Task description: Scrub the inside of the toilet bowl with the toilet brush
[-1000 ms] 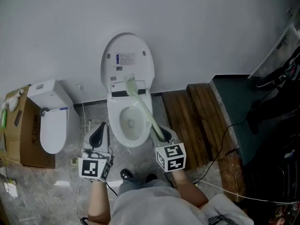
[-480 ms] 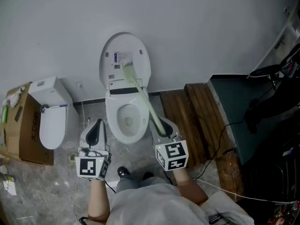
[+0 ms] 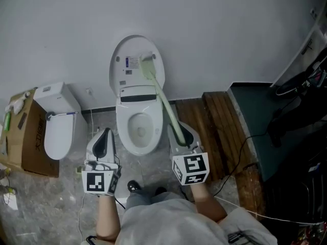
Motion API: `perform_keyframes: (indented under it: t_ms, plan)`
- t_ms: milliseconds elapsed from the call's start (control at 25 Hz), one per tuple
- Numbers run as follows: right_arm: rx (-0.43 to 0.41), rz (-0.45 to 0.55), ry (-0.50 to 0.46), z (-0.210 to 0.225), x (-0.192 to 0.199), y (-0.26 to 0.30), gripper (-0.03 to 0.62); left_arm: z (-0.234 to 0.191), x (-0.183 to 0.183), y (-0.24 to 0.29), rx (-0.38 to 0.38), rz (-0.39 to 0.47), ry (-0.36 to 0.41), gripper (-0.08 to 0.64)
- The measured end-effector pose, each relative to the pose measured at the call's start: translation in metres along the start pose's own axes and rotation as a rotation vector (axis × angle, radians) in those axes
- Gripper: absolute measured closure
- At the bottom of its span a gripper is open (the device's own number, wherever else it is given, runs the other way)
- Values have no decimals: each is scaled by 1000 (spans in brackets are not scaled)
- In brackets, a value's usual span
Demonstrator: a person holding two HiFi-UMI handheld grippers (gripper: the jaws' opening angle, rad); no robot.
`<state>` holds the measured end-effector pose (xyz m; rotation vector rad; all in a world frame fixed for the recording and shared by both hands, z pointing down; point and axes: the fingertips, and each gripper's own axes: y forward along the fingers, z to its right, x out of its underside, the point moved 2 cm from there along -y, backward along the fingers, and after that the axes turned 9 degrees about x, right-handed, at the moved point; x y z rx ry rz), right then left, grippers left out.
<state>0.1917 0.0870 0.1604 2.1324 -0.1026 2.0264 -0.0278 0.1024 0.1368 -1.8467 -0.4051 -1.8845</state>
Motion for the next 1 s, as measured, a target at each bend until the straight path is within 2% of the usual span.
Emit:
perform_keyframes:
  t_ms: [1000]
  plan:
    - [8,72,-19,4,-14,7,514,-2,2,10,-8,0,-36,560]
